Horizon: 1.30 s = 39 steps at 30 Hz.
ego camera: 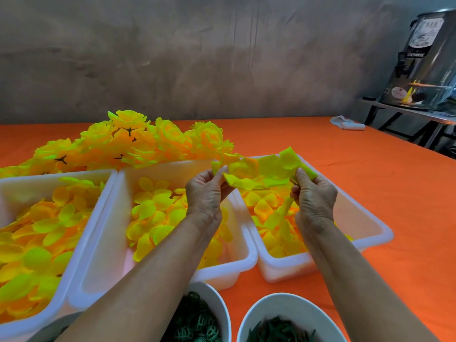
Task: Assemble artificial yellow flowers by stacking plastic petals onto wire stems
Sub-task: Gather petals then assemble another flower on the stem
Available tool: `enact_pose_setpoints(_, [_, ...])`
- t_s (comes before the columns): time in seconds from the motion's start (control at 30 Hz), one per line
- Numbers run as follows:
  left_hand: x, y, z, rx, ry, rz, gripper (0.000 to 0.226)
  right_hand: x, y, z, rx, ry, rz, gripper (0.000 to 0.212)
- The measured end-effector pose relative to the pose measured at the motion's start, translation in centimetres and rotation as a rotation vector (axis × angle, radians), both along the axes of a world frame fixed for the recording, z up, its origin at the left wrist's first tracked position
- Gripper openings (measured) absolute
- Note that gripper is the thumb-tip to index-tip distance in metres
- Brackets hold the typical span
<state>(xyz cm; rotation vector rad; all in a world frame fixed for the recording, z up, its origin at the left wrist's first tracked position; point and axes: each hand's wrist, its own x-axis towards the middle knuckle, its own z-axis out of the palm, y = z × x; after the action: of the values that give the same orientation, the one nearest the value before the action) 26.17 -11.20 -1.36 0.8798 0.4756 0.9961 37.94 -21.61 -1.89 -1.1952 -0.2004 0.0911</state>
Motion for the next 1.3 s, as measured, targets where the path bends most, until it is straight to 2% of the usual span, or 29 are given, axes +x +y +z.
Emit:
enact_pose_setpoints(0.13, [-0.2,0.7,0.1,-0.031,0.001,0.085,0.02,1.6,-0.6,-0.9,-0.128,0.037,-0.102,0.018])
enact_pose_setpoints(0.23, [-0.1,0.6,-0.1,-0.003,0.02,0.095,0.019,2.0,-0.4,-1.4,-0.228,-0.059,-0.269,0.024])
enact_pose_setpoints(0.37, [0.1,0.3,-0.3,0.03,0.031,0.077,0.023,1.3,-0.1,-1.4,-0.406,-0.163,-0.255,0.029])
enact_pose_setpoints(0.47, [0.1,0.4,-0.3,0.038,0.031,0.058,0.023,0.4,-0.2,-1.1,-0.671,-0.242,-0.148,0.053])
enact_pose_setpoints(0.53, [0.2,0.3,-0.3,0.055,0.028,0.047,0.024,-0.3,-0.2,-0.6,-0.748,-0.402,-0.166,0.063])
enact_pose_setpoints(0.6, [0.3,0.2,-0.3,0.064,0.027,0.05,0.026,-1.4,-0.2,0.1,-0.672,-0.685,-0.176,0.057])
enact_pose_setpoints(0.67, [0.2,0.2,-0.3,0.069,0.032,0.072,0.029,-2.6,-0.1,0.4,-0.57,-0.886,0.008,0.055])
enact_pose_setpoints(0.77, [0.1,0.1,-0.4,0.104,0.065,0.104,0.034,-3.9,0.3,0.3,-0.554,-0.999,0.331,0.064])
enact_pose_setpoints(0.83, [0.1,-0.2,-0.4,0.11,0.056,0.084,0.035,-4.2,0.5,0.2,-0.5,-0.968,0.423,0.057])
enact_pose_setpoints(0.93, [0.1,-0.4,-0.1,0.094,0.029,0.009,0.028,-3.9,0.6,0.2,-0.392,-0.814,0.465,0.04])
enact_pose_setpoints(1.03, [0.0,-0.5,0.0,0.077,0.01,-0.076,0.02,-3.3,0.5,0.3,-0.292,-0.644,0.456,0.013])
enact_pose_setpoints(1.17, [0.0,-0.7,0.0,0.112,0.032,-0.159,0.018,-2.7,0.1,0.5,-0.155,-0.331,0.415,0.014])
enact_pose_setpoints(1.3, [0.0,-1.0,0.1,0.15,0.033,-0.197,0.019,-2.5,0.2,0.5,-0.102,-0.19,0.347,0.017])
